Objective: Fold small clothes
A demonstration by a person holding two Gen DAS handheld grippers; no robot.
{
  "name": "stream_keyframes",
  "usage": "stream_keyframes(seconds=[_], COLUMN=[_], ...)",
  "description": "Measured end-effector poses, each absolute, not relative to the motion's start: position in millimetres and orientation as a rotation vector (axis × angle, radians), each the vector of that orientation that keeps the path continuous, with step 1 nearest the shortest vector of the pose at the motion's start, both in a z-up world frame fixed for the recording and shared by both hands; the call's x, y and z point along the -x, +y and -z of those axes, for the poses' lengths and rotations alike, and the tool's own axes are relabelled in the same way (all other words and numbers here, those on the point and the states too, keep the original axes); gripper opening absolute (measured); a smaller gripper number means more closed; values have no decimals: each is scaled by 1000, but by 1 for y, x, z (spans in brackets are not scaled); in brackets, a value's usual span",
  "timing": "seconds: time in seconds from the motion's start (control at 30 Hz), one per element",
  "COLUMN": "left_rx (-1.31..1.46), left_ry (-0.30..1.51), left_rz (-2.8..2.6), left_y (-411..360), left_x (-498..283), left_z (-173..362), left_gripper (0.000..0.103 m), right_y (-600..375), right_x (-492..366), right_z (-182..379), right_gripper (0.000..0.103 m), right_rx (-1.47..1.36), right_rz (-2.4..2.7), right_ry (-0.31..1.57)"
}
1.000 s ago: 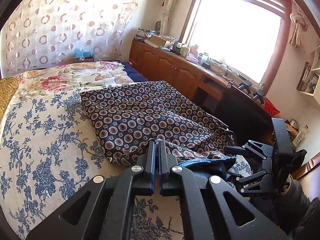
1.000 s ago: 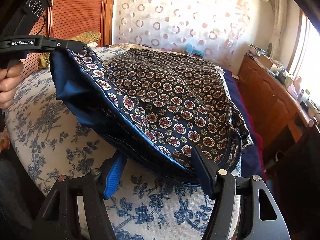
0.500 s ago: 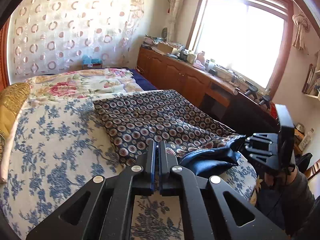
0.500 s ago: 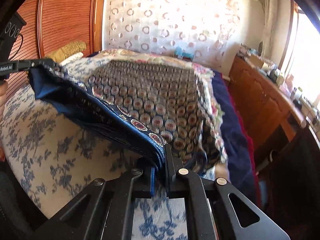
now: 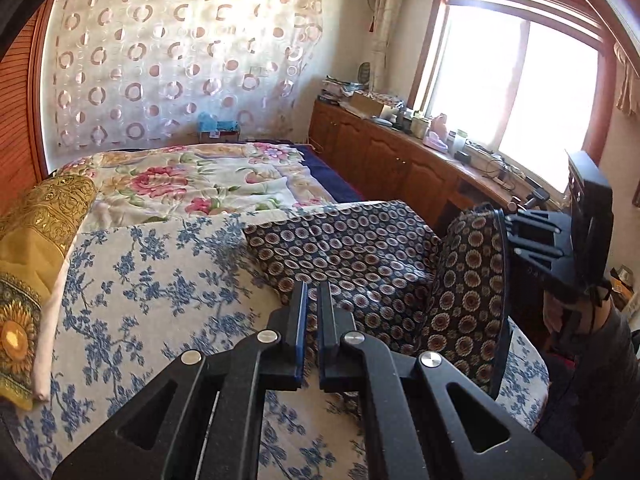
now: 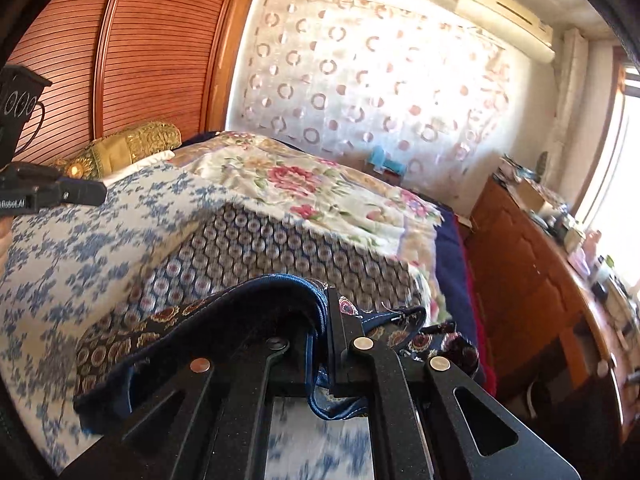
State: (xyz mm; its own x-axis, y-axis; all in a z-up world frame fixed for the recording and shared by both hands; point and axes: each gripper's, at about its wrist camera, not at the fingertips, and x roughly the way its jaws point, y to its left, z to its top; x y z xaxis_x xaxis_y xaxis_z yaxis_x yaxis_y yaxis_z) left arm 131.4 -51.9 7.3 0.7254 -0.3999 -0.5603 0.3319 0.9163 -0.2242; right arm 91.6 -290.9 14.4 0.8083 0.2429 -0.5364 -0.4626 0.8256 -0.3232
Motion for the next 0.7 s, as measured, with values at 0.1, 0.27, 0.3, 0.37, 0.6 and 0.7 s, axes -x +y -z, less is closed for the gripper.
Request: stream_keyframes(seconds=[0.1, 0.27, 0.3, 0.37, 0.6, 0.7], left_rx=[99, 77, 69, 45, -1, -6], left_ry=[645, 657, 659, 684, 738, 763], left_rz=[378, 370, 373, 365, 365, 366], left_y=[-47, -42, -42, -43, -48, -48], left_x=[-147, -175, -181, -192, -215, -220], left_z=[-7, -3, -1, 4, 25, 34], left_gripper=[4, 44, 44, 44, 44, 44], right_y=[-288, -292, -294, -296, -290, -278], right_x=[-126, -200, -213, -239, -304, -317], right_z=[-18, 1, 3, 10, 23, 29], right_gripper=[4, 4, 4, 4, 4, 17], right_rx=[467, 402, 389, 363, 317, 339], right_rz=[-413, -435, -438, -440, -378, -349], right_ry=[506, 572, 589, 625, 708, 733])
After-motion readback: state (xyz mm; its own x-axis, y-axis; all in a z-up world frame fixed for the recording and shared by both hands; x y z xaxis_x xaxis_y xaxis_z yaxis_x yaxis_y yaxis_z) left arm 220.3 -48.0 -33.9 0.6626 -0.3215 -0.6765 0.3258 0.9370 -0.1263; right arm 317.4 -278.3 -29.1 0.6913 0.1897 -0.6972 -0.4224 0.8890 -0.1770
